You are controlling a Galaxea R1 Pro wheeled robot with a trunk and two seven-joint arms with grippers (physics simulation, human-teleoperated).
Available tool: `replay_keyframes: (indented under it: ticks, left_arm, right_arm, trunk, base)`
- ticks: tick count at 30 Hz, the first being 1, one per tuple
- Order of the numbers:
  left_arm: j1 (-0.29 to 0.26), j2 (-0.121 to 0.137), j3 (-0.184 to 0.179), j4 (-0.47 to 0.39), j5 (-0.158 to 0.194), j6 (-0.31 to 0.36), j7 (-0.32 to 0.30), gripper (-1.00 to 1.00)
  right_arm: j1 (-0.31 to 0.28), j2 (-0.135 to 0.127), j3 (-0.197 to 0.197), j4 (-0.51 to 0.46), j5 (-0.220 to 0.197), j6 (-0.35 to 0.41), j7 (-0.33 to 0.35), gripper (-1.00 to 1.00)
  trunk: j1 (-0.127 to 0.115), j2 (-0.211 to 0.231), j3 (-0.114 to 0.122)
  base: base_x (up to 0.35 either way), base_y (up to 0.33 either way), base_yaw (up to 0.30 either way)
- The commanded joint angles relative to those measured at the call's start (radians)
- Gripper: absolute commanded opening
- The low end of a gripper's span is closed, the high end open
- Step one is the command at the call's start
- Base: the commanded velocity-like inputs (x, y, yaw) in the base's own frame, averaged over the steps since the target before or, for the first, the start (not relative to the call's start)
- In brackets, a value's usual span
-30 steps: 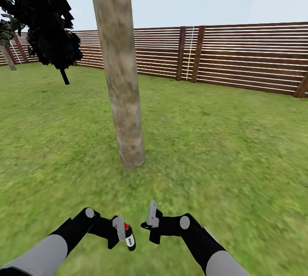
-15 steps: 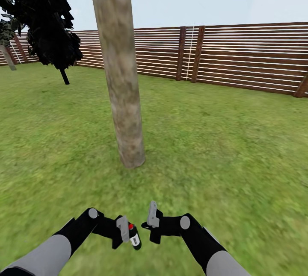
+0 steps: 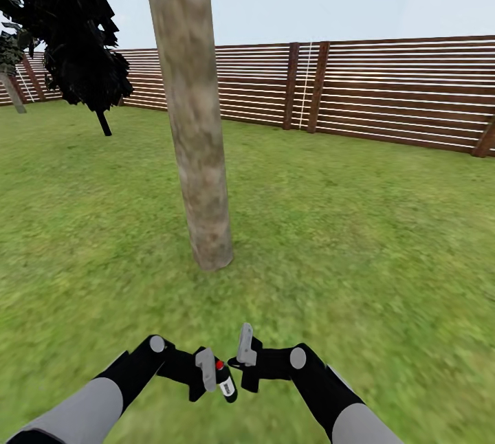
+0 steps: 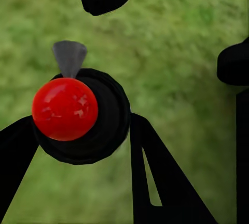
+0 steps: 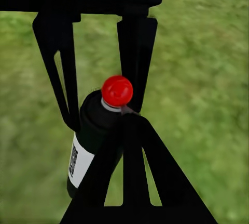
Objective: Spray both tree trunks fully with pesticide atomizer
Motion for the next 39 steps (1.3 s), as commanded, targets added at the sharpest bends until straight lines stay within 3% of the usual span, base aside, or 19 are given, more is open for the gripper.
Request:
replay_keyframes:
  ticks: [1, 30, 39]
  left_arm:
    - [0.0, -0.001, -0.001, -0.001, -0.007, -0.011, 0.0, -1.0]
    - [0.0, -0.011, 0.0, 0.008, -0.006, -0.013, 0.0, -1.0]
    - [-0.001, -0.025, 0.0, 0.008, -0.006, -0.013, 0.0, -1.0]
  right_arm:
    - [0.0, 0.0, -0.001, -0.001, 0.01, -0.006, 0.0, -1.0]
    - [0.0, 0.0, -0.002, -0.001, 0.011, -0.005, 0.0, -1.0]
    - [0.0, -0.001, -0.003, -0.003, 0.011, -0.006, -0.001, -1.0]
  trunk:
    - [0.0, 0.0, -0.001]
    - [0.0, 0.0, -0.001]
    - [0.0, 0.0, -0.001]
  base:
    - [0.0, 0.0, 0.0]
    - [0.0, 0.0, 0.0]
    - [0.0, 0.0, 0.0]
